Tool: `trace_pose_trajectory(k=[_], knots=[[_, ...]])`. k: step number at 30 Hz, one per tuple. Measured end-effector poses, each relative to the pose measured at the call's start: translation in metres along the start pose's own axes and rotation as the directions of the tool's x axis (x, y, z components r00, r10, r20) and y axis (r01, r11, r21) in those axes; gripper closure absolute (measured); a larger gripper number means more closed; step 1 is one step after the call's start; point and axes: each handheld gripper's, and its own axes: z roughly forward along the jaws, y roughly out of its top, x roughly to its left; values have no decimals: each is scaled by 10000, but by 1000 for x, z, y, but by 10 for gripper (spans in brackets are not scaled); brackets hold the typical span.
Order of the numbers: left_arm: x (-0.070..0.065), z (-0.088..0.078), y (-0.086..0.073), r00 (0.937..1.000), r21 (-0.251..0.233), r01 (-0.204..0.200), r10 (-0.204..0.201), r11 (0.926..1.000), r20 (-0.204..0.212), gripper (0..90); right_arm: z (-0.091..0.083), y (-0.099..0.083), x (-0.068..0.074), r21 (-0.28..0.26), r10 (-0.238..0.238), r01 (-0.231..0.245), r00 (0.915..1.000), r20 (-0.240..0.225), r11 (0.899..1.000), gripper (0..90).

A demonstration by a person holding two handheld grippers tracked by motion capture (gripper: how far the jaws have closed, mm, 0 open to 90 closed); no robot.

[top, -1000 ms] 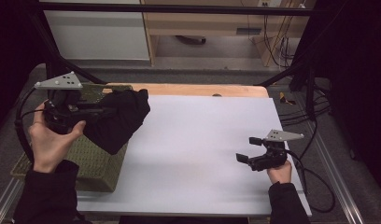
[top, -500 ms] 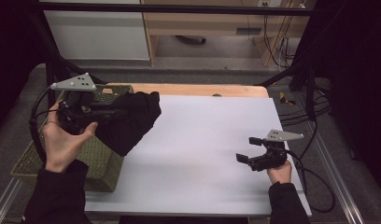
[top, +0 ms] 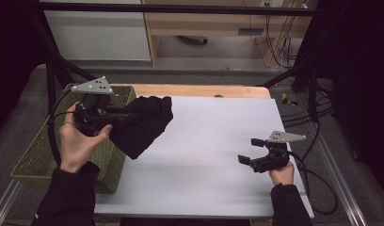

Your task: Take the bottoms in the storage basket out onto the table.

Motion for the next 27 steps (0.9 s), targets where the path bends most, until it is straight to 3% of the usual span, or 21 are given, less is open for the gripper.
trace_pose_trajectory(k=[27], knots=[[-7,54,-11,9988,561,-55,27,9984,496,779,0,0,0,25,-17,17,10000,-21,10000,38]])
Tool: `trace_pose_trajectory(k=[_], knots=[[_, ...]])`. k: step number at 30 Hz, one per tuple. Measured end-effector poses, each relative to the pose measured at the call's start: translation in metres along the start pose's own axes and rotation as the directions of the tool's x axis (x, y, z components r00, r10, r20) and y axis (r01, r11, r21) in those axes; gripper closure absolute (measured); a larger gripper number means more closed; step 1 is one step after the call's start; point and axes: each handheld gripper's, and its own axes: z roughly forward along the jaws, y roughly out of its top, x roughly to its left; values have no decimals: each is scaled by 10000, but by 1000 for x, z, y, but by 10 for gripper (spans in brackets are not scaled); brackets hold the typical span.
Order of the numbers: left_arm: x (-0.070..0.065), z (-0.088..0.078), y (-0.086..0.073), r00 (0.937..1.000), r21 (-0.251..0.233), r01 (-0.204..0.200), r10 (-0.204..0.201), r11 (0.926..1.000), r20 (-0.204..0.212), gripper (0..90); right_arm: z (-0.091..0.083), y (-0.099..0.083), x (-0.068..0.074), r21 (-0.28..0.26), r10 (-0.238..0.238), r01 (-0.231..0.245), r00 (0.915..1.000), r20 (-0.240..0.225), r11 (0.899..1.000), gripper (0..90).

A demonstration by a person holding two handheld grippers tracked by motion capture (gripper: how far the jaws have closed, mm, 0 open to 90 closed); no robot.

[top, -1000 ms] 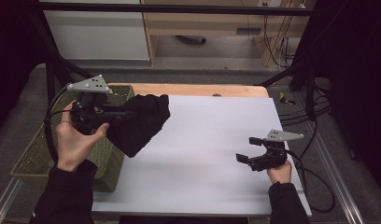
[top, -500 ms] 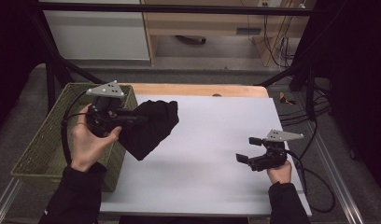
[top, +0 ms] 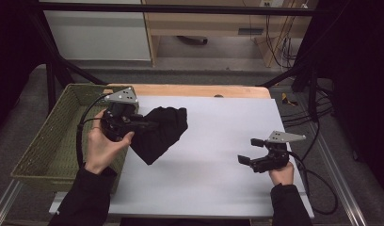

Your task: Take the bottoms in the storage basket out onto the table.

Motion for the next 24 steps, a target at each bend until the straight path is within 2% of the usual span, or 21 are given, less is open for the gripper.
trace_pose_trajectory(k=[9,24], knots=[[-2,23,-4,9999,229,23,-26,9997,151,780,0,0,0,20,-10,10,10000,-14,10000,38],[-3,51,-9,9996,444,31,-44,9990,277,779,0,0,0,-10,-26,26,10000,-25,10000,38]])
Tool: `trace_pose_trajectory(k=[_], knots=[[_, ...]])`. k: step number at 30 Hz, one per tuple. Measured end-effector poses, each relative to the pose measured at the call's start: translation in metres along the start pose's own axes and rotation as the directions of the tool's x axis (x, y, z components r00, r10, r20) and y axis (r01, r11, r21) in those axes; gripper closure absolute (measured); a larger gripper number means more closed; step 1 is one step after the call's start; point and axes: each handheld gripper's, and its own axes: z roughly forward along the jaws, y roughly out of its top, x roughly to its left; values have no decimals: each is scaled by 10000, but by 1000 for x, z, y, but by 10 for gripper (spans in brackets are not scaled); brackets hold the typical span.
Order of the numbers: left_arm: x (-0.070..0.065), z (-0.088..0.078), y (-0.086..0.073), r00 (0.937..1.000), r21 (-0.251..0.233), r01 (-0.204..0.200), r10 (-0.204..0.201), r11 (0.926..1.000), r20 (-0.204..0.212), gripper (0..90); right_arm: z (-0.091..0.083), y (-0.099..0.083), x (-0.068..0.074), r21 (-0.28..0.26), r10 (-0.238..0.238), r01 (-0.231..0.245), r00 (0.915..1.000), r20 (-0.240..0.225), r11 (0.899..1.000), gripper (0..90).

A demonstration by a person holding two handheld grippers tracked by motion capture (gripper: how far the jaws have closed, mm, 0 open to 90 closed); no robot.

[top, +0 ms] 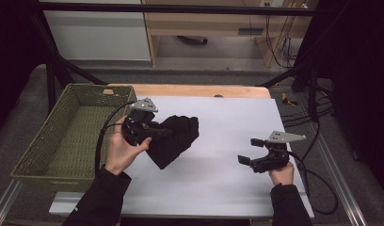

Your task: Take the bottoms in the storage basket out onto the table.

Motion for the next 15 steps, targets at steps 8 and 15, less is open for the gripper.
trace_pose_trajectory(k=[8,15], knots=[[2,13,0,10000,12,34,-34,10000,-35,779,1,0,0,16,-8,9,10000,-4,10000,38],[5,23,1,9999,20,72,-72,10000,-97,779,1,0,0,6,-17,17,10000,-2,10000,38]])
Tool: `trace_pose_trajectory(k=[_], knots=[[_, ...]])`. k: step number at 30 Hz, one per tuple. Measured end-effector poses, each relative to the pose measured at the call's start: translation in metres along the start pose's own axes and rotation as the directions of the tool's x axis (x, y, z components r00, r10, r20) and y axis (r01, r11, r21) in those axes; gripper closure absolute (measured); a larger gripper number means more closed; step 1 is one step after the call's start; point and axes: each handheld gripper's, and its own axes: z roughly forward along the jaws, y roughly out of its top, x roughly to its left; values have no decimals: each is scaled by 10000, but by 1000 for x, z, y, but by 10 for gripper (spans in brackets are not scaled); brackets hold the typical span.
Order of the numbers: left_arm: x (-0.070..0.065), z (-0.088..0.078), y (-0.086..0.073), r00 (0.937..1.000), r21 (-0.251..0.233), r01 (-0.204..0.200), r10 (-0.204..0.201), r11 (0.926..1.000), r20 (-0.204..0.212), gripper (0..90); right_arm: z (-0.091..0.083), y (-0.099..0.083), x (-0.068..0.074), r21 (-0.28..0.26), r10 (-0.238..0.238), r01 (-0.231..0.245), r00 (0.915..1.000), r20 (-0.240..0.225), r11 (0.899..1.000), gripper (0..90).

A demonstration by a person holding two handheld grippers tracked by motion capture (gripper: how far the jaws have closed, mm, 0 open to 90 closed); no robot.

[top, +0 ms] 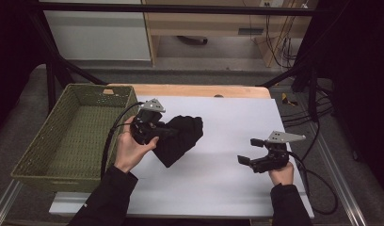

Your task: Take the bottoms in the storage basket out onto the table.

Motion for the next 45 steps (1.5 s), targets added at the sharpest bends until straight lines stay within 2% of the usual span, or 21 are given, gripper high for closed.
trace_pose_trajectory(k=[9,27,45], knots=[[4,16,-3,9999,107,138,-139,9998,98,779,0,0,0,3,-16,16,10000,-8,10000,38],[7,40,-14,9999,366,136,-139,9992,87,779,0,0,0,-14,-46,46,10000,-38,10000,38],[6,68,-27,9996,895,160,-180,9959,208,775,0,0,0,-20,-62,62,10000,-42,10000,38]])
